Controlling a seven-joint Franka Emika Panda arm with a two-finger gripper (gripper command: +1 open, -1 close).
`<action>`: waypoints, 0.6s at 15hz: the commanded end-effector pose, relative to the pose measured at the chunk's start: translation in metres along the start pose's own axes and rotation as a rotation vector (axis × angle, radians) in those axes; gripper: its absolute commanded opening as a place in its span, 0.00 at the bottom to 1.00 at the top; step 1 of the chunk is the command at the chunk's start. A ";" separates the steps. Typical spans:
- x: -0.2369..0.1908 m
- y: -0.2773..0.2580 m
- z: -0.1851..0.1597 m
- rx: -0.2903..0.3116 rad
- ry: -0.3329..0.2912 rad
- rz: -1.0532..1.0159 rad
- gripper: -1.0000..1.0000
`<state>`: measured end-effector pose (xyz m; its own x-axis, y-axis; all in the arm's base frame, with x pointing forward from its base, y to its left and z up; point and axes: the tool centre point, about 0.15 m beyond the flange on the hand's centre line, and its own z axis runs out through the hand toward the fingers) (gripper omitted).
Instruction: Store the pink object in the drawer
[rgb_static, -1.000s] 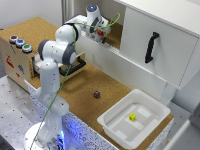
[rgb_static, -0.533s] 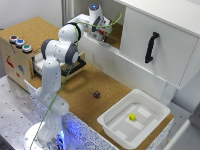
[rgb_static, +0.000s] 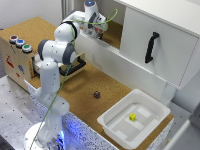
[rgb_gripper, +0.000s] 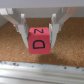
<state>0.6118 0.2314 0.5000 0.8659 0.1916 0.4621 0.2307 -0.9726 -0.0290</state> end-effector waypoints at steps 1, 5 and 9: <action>-0.097 -0.043 -0.034 -0.076 0.038 0.024 0.00; -0.175 -0.071 -0.029 -0.046 -0.061 0.088 0.00; -0.252 -0.093 -0.011 -0.033 -0.218 0.097 0.00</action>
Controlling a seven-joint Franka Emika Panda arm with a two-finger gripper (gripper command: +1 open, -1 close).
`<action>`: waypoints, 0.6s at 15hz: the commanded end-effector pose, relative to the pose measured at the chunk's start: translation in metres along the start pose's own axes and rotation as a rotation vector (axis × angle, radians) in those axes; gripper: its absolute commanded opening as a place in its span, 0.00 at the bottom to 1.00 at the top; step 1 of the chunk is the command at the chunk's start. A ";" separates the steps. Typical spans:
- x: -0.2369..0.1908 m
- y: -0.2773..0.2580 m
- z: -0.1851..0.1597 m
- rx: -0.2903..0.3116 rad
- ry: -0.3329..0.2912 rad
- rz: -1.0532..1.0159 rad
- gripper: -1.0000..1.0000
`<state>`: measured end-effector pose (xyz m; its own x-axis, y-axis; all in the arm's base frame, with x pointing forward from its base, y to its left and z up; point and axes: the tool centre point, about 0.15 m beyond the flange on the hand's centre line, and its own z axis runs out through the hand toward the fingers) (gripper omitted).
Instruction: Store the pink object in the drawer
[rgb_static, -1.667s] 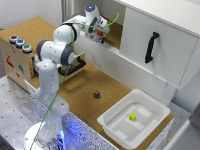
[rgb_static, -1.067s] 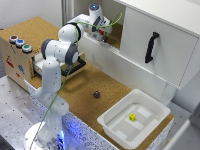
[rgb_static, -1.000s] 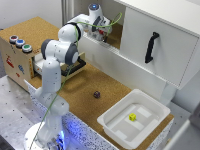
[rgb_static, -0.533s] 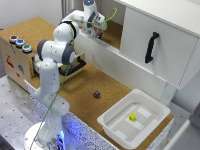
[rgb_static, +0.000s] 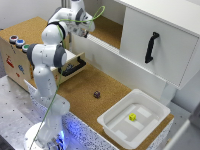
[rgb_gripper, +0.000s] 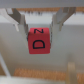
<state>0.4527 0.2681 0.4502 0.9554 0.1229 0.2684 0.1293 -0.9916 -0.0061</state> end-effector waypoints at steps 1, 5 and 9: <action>-0.106 -0.015 0.039 0.039 -0.039 0.010 0.00; -0.129 -0.014 0.070 0.040 -0.124 -0.001 0.00; -0.139 -0.014 0.103 0.065 -0.174 -0.024 0.00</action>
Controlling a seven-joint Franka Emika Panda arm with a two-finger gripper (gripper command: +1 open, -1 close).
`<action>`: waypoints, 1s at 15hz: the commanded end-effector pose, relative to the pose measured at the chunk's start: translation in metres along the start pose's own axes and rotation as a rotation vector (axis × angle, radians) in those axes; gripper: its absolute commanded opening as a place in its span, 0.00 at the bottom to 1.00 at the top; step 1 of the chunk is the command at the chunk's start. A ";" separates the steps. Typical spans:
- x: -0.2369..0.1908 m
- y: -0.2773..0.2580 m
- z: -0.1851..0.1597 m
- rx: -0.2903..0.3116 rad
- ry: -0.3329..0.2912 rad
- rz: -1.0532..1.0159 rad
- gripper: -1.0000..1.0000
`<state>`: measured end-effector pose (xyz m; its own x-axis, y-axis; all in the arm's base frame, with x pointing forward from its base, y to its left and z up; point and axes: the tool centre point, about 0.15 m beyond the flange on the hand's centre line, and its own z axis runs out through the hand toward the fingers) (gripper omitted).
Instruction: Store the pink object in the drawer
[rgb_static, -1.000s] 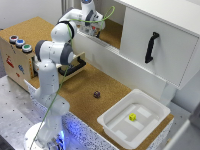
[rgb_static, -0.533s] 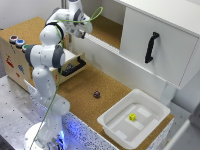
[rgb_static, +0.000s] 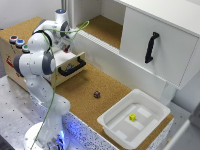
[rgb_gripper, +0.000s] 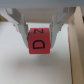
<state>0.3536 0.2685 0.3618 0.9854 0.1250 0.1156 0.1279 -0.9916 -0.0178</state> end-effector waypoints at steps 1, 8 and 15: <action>-0.015 -0.002 0.050 0.048 -0.024 -0.035 0.00; -0.018 -0.010 -0.009 0.014 0.021 -0.036 1.00; 0.005 0.027 -0.107 -0.049 0.155 -0.029 1.00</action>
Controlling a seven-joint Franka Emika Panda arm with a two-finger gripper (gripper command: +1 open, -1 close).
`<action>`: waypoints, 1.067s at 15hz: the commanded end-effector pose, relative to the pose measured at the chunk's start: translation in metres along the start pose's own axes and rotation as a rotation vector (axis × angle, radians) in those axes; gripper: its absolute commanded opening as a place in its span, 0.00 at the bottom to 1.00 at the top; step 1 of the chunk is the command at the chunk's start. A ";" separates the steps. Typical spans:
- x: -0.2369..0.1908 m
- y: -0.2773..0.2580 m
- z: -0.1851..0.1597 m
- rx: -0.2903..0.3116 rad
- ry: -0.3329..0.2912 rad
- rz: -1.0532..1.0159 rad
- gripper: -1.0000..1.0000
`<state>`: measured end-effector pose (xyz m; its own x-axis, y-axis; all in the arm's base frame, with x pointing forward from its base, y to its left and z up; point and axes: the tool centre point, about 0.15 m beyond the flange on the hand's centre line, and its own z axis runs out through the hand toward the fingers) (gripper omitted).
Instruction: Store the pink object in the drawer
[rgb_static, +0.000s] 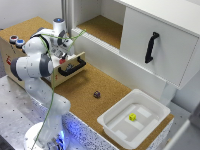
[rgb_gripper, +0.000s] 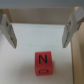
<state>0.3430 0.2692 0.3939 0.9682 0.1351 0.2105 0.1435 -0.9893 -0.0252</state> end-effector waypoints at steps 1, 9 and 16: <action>0.028 0.041 -0.085 -0.053 0.069 -0.046 1.00; 0.015 0.148 -0.089 0.000 -0.065 -0.225 1.00; -0.002 0.144 -0.083 0.048 -0.122 -0.267 1.00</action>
